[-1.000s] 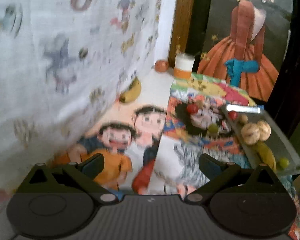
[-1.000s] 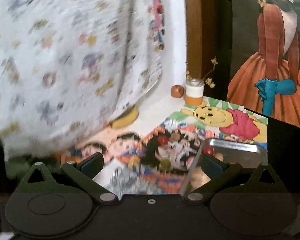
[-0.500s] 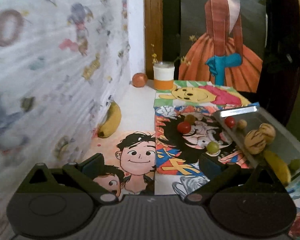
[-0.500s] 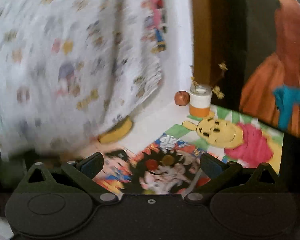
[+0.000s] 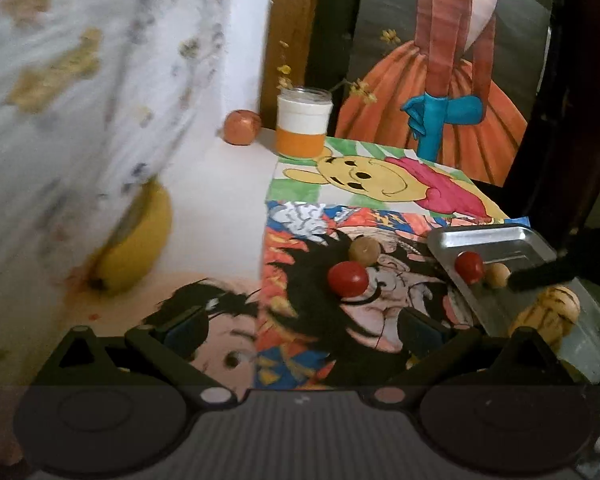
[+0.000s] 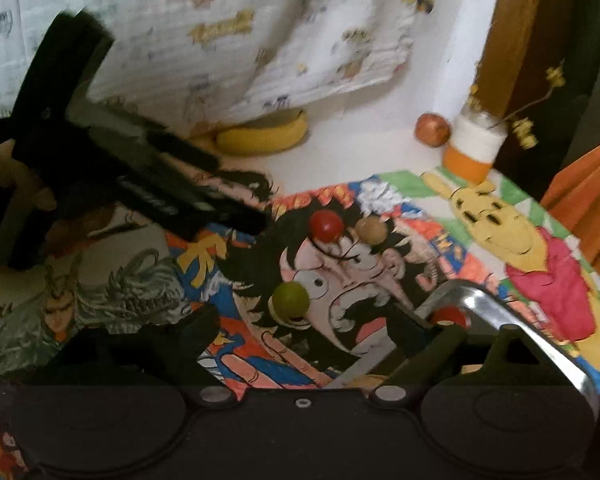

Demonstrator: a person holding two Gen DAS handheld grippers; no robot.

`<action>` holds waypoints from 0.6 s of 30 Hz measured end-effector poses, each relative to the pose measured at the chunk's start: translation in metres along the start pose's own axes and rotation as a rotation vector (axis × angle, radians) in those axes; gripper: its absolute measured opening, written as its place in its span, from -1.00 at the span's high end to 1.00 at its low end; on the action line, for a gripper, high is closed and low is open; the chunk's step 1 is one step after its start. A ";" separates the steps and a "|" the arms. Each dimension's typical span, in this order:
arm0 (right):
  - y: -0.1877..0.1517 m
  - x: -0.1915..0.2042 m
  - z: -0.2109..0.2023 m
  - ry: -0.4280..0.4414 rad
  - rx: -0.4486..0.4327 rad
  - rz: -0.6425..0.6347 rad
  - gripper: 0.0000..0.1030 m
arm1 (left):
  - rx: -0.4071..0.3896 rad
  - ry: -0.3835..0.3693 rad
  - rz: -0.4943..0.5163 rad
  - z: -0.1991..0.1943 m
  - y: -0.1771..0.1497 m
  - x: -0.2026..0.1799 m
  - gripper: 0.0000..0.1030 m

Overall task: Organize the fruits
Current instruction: 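Grasp another green grape with the right tool while the left tool grasps a red cherry tomato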

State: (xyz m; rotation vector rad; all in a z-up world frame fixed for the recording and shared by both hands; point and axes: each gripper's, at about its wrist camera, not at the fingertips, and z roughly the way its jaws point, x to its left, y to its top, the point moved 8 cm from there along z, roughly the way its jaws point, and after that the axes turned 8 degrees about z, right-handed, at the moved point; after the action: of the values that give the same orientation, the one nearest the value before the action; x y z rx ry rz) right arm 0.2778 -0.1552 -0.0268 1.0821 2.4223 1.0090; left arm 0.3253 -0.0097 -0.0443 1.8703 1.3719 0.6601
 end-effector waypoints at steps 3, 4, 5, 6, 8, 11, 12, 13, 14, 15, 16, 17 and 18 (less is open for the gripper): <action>0.000 -0.002 0.012 0.010 0.009 -0.003 -0.52 | 0.000 -0.021 -0.007 0.018 0.005 -0.003 -0.99; 0.000 -0.003 0.015 0.012 0.009 0.001 -0.51 | 0.001 -0.034 -0.018 0.023 0.006 -0.003 -0.98; 0.000 -0.004 0.018 0.016 0.010 0.008 -0.48 | 0.001 -0.046 -0.030 0.028 0.007 -0.003 -0.97; 0.000 -0.005 0.020 0.020 0.010 0.015 -0.43 | 0.001 -0.060 -0.042 0.032 0.007 -0.003 -0.94; 0.001 -0.007 0.024 0.025 0.011 0.034 -0.37 | 0.004 -0.081 -0.057 0.040 0.008 -0.003 -0.87; 0.001 -0.008 0.029 0.040 0.014 0.064 -0.26 | 0.008 -0.091 -0.069 0.050 0.007 -0.003 -0.73; 0.001 -0.008 0.030 0.043 0.015 0.068 -0.24 | 0.000 -0.089 -0.068 0.051 0.008 -0.003 -0.70; 0.001 -0.007 0.031 0.045 0.016 0.068 -0.23 | -0.006 -0.091 -0.066 0.052 0.009 -0.003 -0.66; 0.001 -0.006 0.033 0.049 0.018 0.066 -0.21 | -0.010 -0.100 -0.066 0.053 0.010 -0.004 -0.60; 0.001 -0.005 0.034 0.052 0.020 0.063 -0.21 | -0.014 -0.107 -0.067 0.053 0.011 -0.004 -0.58; 0.002 -0.004 0.035 0.053 0.021 0.061 -0.21 | -0.017 -0.113 -0.067 0.053 0.012 -0.005 -0.56; 0.002 -0.004 0.037 0.053 0.021 0.059 -0.19 | -0.018 -0.118 -0.063 0.054 0.013 -0.006 -0.50; 0.002 -0.003 0.038 0.054 0.022 0.058 -0.15 | -0.018 -0.126 -0.058 0.055 0.014 -0.008 -0.40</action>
State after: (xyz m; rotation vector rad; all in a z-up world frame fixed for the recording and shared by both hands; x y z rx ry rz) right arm 0.3008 -0.1380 -0.0521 1.1537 2.4628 1.0446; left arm 0.3725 -0.0336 -0.0669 1.8195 1.3292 0.5152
